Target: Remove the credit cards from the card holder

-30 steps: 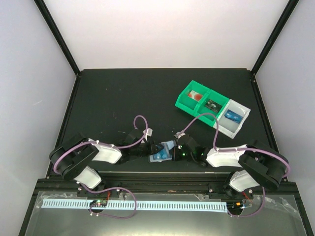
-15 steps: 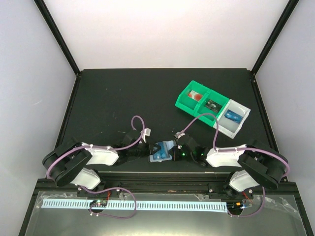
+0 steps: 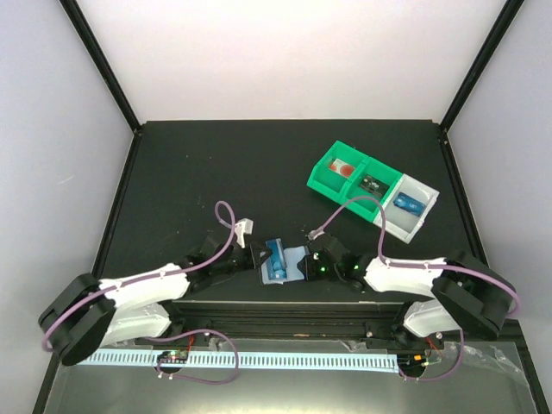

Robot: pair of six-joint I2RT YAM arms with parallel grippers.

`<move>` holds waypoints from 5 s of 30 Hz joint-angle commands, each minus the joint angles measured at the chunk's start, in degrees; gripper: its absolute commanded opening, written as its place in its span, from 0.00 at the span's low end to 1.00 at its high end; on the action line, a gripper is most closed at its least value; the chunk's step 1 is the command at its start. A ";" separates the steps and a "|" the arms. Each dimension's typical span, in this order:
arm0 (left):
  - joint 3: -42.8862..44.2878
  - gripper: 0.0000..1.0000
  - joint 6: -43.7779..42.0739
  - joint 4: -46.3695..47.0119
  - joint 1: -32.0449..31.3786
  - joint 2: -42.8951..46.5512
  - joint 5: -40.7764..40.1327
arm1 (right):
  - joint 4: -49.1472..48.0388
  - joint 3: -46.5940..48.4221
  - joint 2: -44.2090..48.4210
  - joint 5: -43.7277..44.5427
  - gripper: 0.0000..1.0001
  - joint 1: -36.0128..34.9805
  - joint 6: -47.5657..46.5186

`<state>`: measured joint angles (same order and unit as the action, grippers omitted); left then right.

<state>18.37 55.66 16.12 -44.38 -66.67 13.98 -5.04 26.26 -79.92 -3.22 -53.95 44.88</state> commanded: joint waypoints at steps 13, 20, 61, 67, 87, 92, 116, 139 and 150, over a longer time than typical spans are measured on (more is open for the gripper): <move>5.26 0.02 -34.02 -15.35 -2.02 22.55 -15.97 | 21.69 12.72 15.09 -3.13 0.25 0.30 4.05; 2.46 0.01 -48.35 -10.60 -6.10 27.80 -19.91 | 27.36 20.75 14.62 -4.78 0.27 0.26 10.92; -0.52 0.02 -68.53 0.50 -22.48 19.98 -36.24 | 14.86 20.18 13.31 -12.16 0.32 -0.08 37.62; -1.06 0.02 -68.98 1.70 -23.56 20.08 -36.86 | 15.08 19.82 13.22 -11.79 0.21 -0.10 37.17; -1.85 0.02 -69.72 3.20 -24.79 17.98 -40.65 | 17.30 18.44 14.70 -9.54 0.33 -0.05 39.09; -2.15 0.02 -69.55 3.85 -24.79 17.79 -40.09 | 17.22 18.65 13.74 -9.24 0.33 -0.01 39.10; -2.35 0.02 -70.87 3.85 -25.67 15.86 -42.19 | 14.18 18.27 9.12 -7.70 0.12 0.08 39.44; 0.41 0.99 -44.88 -6.52 -21.90 20.09 -32.16 | -2.09 8.99 12.32 -5.79 0.01 5.36 7.60; -6.37 0.99 -26.90 -2.70 -8.89 27.60 -13.65 | 0.63 5.44 19.93 -18.55 0.01 21.04 -4.53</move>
<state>15.11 19.49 10.24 -58.67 -40.60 -10.26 -4.73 30.98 -61.45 -15.11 -38.65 47.48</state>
